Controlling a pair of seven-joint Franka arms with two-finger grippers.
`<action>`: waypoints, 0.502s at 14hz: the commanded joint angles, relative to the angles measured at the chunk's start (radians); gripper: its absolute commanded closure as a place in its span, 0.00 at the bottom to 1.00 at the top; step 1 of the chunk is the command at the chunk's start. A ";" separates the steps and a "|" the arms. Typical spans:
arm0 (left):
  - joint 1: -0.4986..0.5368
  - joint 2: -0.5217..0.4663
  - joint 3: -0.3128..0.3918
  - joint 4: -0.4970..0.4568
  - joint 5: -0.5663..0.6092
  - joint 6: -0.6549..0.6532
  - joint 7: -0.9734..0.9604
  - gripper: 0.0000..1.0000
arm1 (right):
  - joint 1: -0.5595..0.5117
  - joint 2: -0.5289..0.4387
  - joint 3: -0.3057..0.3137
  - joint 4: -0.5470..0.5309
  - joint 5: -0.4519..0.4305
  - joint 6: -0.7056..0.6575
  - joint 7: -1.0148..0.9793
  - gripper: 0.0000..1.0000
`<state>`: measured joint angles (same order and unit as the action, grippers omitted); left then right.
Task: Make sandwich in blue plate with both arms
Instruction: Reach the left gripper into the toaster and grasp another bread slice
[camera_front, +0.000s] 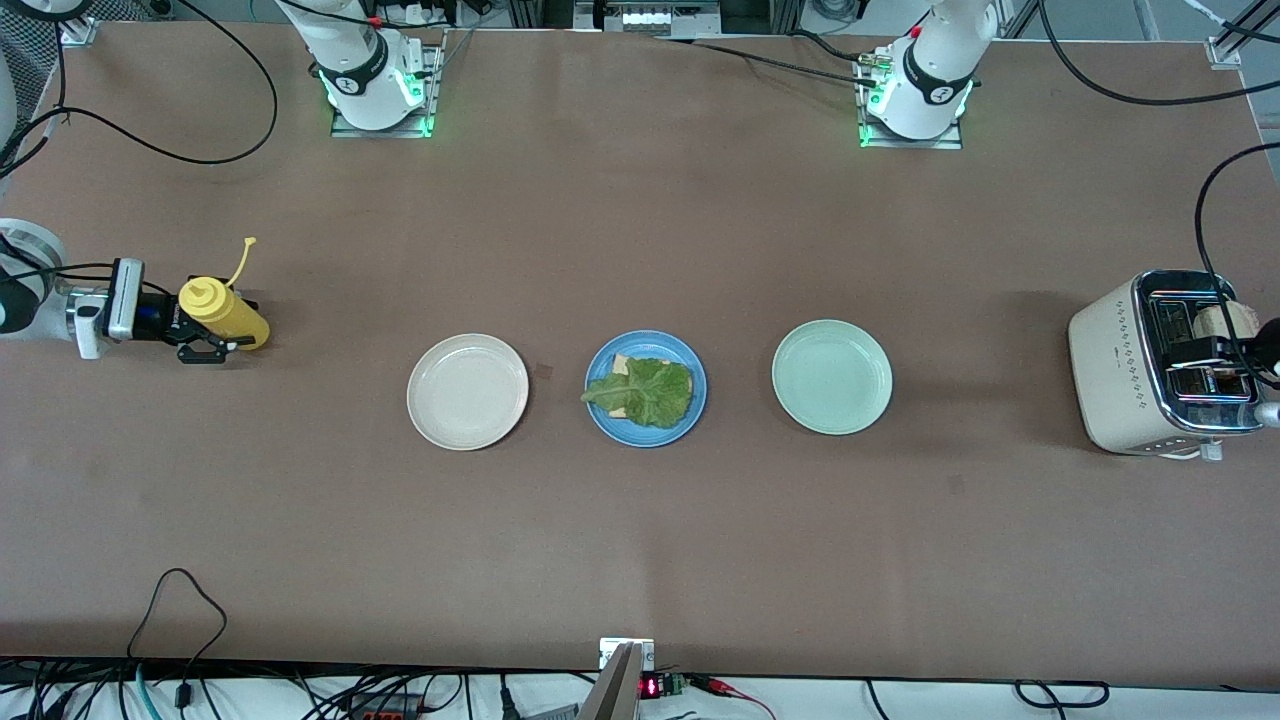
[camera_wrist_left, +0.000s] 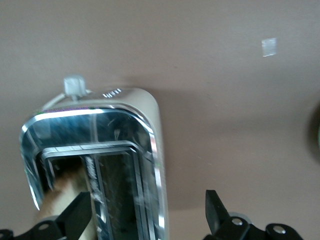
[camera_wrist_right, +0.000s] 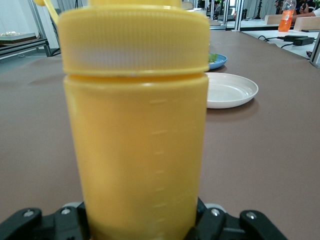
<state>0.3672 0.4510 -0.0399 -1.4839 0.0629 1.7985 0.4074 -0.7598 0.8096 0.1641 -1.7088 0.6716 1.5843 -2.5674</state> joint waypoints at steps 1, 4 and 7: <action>0.032 0.038 -0.005 0.047 0.021 0.012 0.086 0.00 | -0.024 0.029 0.006 0.020 0.025 -0.030 -0.014 0.96; 0.084 0.040 0.002 0.047 0.021 0.015 0.193 0.00 | -0.027 0.034 0.000 0.020 0.023 -0.029 -0.013 0.88; 0.150 0.046 0.000 0.047 0.018 0.016 0.270 0.00 | -0.024 0.042 0.000 0.020 0.025 -0.024 0.001 0.31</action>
<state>0.4787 0.4784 -0.0309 -1.4671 0.0632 1.8217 0.6183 -0.7727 0.8432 0.1597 -1.7021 0.6777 1.5820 -2.5688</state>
